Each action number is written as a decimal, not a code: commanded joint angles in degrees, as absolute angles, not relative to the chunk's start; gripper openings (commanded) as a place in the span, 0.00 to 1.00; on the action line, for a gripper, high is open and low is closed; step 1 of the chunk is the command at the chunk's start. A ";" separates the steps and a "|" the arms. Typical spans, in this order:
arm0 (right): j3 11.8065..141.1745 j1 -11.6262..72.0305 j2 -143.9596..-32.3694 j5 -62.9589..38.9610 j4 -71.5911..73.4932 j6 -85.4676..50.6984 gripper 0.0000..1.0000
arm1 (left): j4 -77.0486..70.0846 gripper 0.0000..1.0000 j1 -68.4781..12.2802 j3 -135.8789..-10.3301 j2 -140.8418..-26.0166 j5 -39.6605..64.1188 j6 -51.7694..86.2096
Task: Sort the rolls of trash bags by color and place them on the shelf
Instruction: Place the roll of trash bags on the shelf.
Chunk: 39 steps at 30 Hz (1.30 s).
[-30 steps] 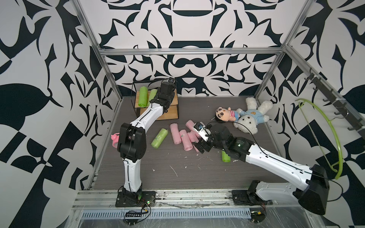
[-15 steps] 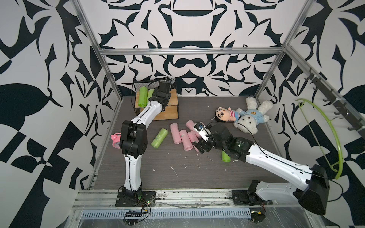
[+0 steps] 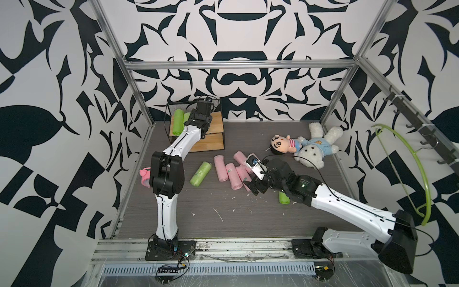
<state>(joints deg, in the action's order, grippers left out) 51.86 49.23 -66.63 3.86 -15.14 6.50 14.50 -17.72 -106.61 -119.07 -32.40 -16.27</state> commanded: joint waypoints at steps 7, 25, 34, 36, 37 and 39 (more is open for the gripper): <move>52.08 49.13 -65.44 5.53 -13.96 4.44 1.00 | 17.99 0.65 -16.61 -109.42 -119.38 -31.73 -13.54; 54.68 43.07 -67.30 10.07 -23.66 -8.01 1.00 | 19.76 0.76 -17.49 -107.27 -111.48 -22.15 -5.44; 52.95 33.89 -64.27 18.98 -35.28 -20.07 0.99 | 23.63 0.77 -18.41 -103.25 -103.94 -18.22 1.71; 52.74 31.13 -64.92 18.73 -37.60 -21.71 0.99 | 22.38 0.77 -18.54 -98.70 -99.70 -13.45 5.73; 52.60 29.99 -65.23 18.39 -38.31 -22.24 0.98 | 21.52 0.77 -18.56 -96.42 -97.78 -11.23 7.52; 52.43 27.83 -65.85 17.30 -39.32 -23.23 0.98 | 19.72 0.77 -18.63 -91.21 -92.96 -6.09 11.43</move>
<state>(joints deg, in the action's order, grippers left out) 52.21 29.63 -65.58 16.36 -35.20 -19.05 20.78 -18.37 -95.39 -98.87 -14.61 4.14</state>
